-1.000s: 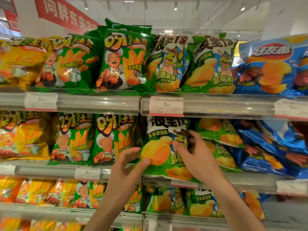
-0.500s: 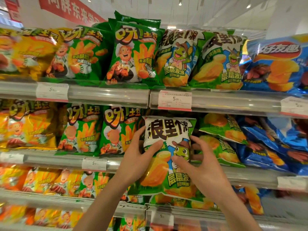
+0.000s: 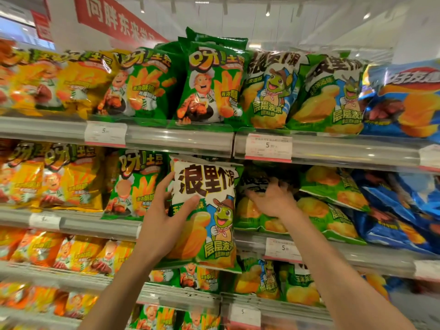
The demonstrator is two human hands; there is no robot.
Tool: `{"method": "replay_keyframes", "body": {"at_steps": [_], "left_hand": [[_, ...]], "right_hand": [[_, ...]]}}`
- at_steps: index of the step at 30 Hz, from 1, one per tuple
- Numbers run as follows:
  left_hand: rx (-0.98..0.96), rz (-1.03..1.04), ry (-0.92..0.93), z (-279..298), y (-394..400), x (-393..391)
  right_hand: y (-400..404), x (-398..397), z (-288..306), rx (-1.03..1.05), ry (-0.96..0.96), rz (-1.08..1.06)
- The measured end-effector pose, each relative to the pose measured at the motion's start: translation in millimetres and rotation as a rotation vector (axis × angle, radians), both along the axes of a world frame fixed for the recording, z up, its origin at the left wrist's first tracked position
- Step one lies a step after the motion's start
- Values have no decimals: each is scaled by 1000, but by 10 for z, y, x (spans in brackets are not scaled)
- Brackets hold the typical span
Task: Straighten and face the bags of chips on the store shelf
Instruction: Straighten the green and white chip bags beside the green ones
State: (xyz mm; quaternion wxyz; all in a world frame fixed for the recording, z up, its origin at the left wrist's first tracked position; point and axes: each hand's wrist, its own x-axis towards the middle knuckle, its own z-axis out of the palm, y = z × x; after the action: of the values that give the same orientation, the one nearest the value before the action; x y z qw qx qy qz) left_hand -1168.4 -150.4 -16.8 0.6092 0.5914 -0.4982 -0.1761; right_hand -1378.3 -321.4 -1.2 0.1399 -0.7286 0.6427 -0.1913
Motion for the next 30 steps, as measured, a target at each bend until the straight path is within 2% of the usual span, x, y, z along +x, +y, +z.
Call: {"method": "replay_keyframes", "body": {"at_steps": [4, 10, 16, 18, 22, 25, 30], "left_hand": [[-7, 5, -15, 3, 4, 59], [-40, 28, -14, 20, -20, 50], [-59, 34, -5, 49, -30, 79], [-55, 25, 2, 38, -32, 85], [-45, 10, 2, 25, -64, 52], [-38, -3, 3, 33, -96, -3], [-39, 16, -8, 36, -109, -6]], "right_hand": [[-145, 11, -124, 77, -97, -14], [44, 32, -219, -156, -364, 14], [101, 3, -184, -277, -440, 117], [52, 39, -187, -356, -424, 101], [-89, 196, -255, -500, -295, -67], [-234, 238, -349, -433, -224, -109], [-283, 127, -374, -225, -20, -34]]}}
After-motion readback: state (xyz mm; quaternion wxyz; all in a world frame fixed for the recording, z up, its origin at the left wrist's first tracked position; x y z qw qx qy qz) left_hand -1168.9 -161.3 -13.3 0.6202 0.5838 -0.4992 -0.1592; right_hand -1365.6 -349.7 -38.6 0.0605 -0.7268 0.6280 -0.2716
